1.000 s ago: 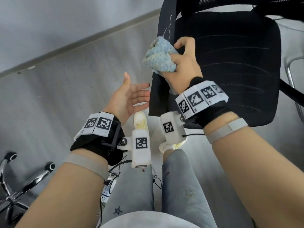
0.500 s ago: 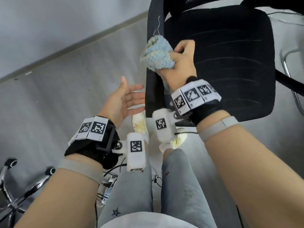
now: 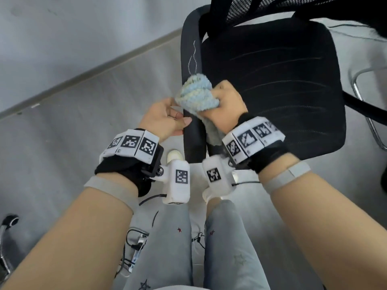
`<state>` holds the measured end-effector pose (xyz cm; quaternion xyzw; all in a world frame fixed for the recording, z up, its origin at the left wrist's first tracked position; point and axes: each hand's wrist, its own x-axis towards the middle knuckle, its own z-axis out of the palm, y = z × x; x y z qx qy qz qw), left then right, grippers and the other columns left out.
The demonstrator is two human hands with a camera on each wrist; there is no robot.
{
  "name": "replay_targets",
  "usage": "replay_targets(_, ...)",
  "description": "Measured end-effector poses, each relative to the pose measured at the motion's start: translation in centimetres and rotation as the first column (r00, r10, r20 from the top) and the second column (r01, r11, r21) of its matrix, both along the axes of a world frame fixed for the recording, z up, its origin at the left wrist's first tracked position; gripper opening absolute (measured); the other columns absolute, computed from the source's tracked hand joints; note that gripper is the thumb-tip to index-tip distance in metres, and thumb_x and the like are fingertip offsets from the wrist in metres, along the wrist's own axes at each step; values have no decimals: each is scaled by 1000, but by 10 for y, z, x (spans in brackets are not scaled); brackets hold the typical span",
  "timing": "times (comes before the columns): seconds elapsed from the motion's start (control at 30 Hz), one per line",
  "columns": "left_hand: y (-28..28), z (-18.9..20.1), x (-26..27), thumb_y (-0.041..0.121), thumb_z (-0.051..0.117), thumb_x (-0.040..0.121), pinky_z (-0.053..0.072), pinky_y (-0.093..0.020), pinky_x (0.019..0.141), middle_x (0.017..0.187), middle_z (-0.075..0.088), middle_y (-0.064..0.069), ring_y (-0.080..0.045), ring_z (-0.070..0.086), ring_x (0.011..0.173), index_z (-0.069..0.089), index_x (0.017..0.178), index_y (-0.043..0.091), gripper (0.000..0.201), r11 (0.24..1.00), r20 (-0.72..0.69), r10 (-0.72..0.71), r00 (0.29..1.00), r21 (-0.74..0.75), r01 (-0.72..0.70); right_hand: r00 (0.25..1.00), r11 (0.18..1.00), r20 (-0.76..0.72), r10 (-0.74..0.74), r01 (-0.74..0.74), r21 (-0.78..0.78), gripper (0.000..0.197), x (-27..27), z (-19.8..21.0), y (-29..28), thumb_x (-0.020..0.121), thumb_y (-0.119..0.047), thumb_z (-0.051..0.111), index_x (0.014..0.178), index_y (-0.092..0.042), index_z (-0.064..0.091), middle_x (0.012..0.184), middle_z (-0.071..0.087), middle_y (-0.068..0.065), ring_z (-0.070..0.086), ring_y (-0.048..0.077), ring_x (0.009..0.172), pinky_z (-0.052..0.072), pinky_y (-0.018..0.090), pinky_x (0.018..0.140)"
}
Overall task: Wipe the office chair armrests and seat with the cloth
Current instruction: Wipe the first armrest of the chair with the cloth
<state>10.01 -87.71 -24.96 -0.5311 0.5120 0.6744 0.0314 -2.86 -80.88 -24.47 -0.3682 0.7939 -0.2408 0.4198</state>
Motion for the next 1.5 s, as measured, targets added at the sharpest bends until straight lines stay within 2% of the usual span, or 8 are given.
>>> replay_targets(0.23, -25, 1, -8, -8, 62, 75, 52, -23, 60, 71, 54, -2, -11, 58, 66, 51, 113, 13, 45, 987, 98, -158, 983, 34, 155, 982, 985, -82, -172, 173, -1, 32, -33, -3, -77, 81, -20, 61, 53, -21, 45, 80, 57, 6, 55, 19, 77, 40, 26, 63)
replay_targets(0.5, -40, 8, -37, -2, 68, 74, 53, -44, 87, 69, 49, 1, -22, 58, 86, 47, 121, 2, 52, 999, 113, -52, 992, 17, 50, 997, 997, -15, -72, 73, 37, 15, -13, -2, -27, 81, -27, 60, 84, -14, 65, 96, 62, 15, 59, 31, 87, 44, 35, 69)
replay_targets(0.7, -36, 5, -36, -7, 63, 77, 55, -43, 78, 65, 47, 0, -14, 52, 65, 46, 76, 15, 28, 998, 119, -54, 991, 45, 49, 979, 986, -154, -133, 147, 81, 14, -46, -2, -87, 83, -26, 51, 74, -19, 60, 84, 60, 7, 56, 30, 80, 38, 28, 67)
replay_targets(0.8, -36, 4, -35, -5, 63, 77, 54, -34, 68, 66, 45, 1, -11, 51, 63, 50, 84, 12, 23, 1000, 89, -15, 996, 4, 15, 983, 986, -112, -143, 152, 74, 33, -41, -2, -80, 83, -18, 49, 51, -19, 43, 69, 52, 5, 53, 30, 77, 36, 29, 66)
replay_targets(1.0, -39, 2, -31, -3, 66, 75, 56, -32, 70, 69, 48, 2, -13, 55, 72, 53, 81, 16, 24, 999, 74, -18, 997, 43, 14, 989, 991, -99, 107, -98, 89, 34, -31, -1, -50, 85, -16, 48, 114, -31, 60, 124, 58, 9, 54, 35, 112, 47, 43, 92)
replay_targets(1.2, -43, 2, -31, 1, 66, 77, 55, -33, 72, 72, 49, 3, -13, 55, 72, 56, 81, 17, 20, 1000, 70, 6, 998, -7, -6, 995, 996, -61, -75, 78, 51, 30, -46, 0, -100, 86, -19, 49, 58, -28, 54, 91, 61, 8, 60, 31, 94, 41, 29, 72)
replay_targets(1.37, -49, 2, -40, 1, 67, 76, 54, -28, 69, 73, 51, 5, -8, 55, 68, 54, 77, 19, 22, 992, 27, 115, 993, -58, -113, 986, 986, 14, -168, 168, 5, 14, -29, -6, -60, 84, -9, 55, 87, -4, 67, 95, 67, 22, 61, 35, 93, 46, 35, 75)
replay_targets(1.5, -45, 0, -39, 3, 66, 78, 56, -26, 64, 75, 54, 3, -12, 57, 72, 53, 71, 19, 21, 982, 4, 155, 988, -109, -154, 992, 995, 77, -101, 101, 5, 18, -21, -7, -29, 84, -18, 55, 95, -15, 69, 101, 64, 15, 60, 34, 97, 50, 39, 82)
